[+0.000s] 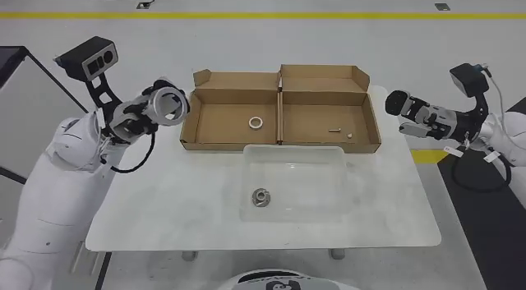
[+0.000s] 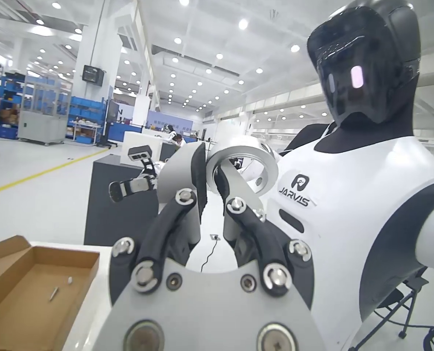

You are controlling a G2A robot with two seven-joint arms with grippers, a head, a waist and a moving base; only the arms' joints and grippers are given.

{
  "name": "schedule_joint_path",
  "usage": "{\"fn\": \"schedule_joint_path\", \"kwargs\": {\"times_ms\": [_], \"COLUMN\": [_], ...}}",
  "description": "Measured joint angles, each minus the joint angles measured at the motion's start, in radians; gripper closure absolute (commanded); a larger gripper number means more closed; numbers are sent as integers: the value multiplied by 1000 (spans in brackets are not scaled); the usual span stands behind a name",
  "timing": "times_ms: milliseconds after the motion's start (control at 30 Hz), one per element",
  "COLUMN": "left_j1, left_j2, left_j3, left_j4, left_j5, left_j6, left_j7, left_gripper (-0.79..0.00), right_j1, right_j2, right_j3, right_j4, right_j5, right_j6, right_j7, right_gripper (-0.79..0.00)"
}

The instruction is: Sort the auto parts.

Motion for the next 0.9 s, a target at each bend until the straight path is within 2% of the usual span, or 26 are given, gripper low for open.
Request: {"fn": "schedule_joint_path", "kwargs": {"times_ms": [133,467,900], "left_j1": [-6,5,25], "left_j2": [11,19,17], "left_j3": [11,-9,-41], "left_j4": [-2,-65,-66], "left_j5": [-16,-230,-255], "left_j6": [0,0,0], "left_j7": [0,0,0], "left_gripper": [0,0,0], "right_j1": [0,0,0], "right_j2": [0,0,0], "right_j3": [0,0,0], "right_j4": [0,0,0], "right_j5": [0,0,0], "right_j6": [0,0,0], "right_j7": [0,0,0], "right_gripper": [-785,-785,-785]}}
